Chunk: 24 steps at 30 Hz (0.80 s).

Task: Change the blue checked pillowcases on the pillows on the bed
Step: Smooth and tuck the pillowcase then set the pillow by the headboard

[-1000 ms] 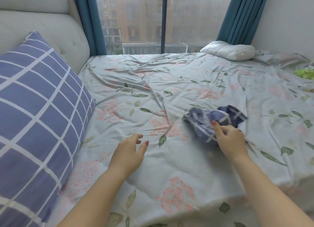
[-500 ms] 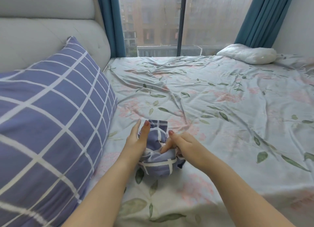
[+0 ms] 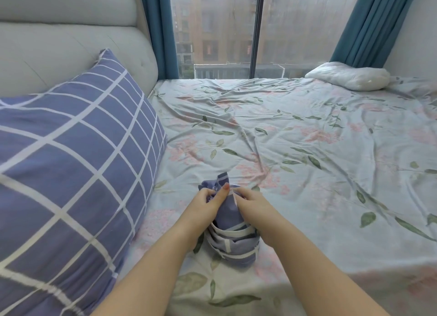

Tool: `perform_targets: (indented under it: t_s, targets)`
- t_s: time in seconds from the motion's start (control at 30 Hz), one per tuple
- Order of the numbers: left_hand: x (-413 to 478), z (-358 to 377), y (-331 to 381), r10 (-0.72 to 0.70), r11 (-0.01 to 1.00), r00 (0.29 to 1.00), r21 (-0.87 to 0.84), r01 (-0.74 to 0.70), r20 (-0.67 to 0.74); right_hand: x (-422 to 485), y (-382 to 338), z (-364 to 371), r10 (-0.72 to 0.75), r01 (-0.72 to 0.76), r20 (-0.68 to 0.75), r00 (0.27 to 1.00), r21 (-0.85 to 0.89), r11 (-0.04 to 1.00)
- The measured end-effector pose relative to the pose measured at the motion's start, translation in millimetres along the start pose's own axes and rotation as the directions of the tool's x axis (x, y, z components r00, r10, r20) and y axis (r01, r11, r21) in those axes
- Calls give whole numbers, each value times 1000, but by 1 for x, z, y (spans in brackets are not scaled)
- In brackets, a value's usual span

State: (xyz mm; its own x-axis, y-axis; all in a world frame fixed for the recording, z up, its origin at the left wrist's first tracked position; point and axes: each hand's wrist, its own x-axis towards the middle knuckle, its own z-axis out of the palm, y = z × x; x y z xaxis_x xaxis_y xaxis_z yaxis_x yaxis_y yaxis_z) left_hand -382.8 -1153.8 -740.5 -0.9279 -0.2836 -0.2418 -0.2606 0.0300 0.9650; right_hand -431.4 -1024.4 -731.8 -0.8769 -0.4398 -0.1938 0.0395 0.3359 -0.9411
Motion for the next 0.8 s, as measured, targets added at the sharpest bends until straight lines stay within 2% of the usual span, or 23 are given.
perform_targets:
  t_s: [0.1,0.23,0.33,0.43,0.5,0.67,0.8]
  targets:
    - [-4,-4,4,28,999,998,-37,-30,-47,-4,-7,7,-23,22,16,1000,77,997]
    - [-27,-23,20,68,992,991,-94,-79,-114,-27,-27,6,-28,9,65,997,272,962]
    - [-59,-41,27,90,988,983,-113,-109,-158,-56,-43,7,-100,44,137,986,362,931]
    - [-106,-59,29,148,985,967,-61,-164,-206,-96,-58,23,-192,119,168,967,367,923]
    - [-145,-72,28,181,981,951,-26,-193,-252,-124,-67,41,-204,121,223,953,336,934]
    - [-246,-127,26,177,978,899,-34,-207,-400,-179,-102,99,-325,174,442,836,349,921]
    - [-324,-186,19,126,989,814,9,-146,-567,-211,-136,169,-313,182,635,706,264,947]
